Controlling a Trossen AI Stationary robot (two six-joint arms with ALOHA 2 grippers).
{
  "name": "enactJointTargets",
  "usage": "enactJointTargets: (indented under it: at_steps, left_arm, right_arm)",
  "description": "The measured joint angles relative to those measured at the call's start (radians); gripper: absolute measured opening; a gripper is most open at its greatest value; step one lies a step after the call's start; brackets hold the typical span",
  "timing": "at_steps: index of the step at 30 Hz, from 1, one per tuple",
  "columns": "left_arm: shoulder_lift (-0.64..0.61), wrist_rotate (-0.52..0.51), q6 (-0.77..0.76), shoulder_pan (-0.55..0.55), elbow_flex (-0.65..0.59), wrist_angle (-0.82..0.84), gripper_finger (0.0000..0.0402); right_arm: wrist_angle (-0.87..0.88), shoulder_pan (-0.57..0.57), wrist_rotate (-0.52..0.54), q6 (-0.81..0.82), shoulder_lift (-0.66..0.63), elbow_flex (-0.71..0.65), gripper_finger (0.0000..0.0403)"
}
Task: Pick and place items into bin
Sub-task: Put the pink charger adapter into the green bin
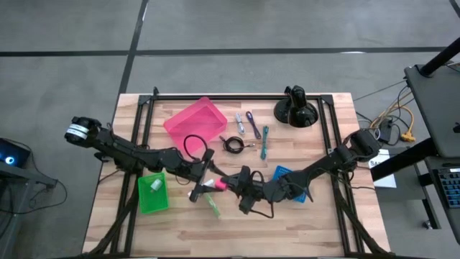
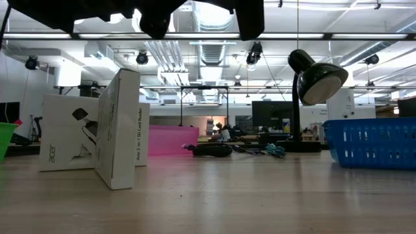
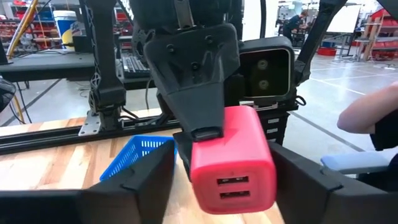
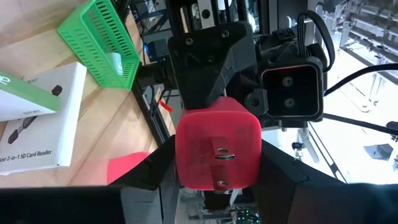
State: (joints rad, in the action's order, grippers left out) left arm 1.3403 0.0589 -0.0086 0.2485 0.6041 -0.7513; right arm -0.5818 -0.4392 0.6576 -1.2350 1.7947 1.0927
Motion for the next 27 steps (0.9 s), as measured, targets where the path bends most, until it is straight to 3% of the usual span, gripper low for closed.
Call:
enactJointTargets:
  at_steps: [7,16,27]
  left_arm:
    - [0.0,0.006,0.014,0.0,0.0,0.0,0.0142]
    - [-0.001,0.0,0.036,-0.003,0.0,-0.002,0.0142]
    - [-0.002,-0.026,0.048,-0.008,0.001,-0.008,0.0141]
  right_arm:
    - [0.004,0.0,0.001,-0.014,0.0,0.002,0.0139]
    - [0.003,0.0,0.004,-0.044,0.0,0.004,0.0145]
    - [-0.001,-0.002,0.137,0.005,0.0,0.014,0.0195]
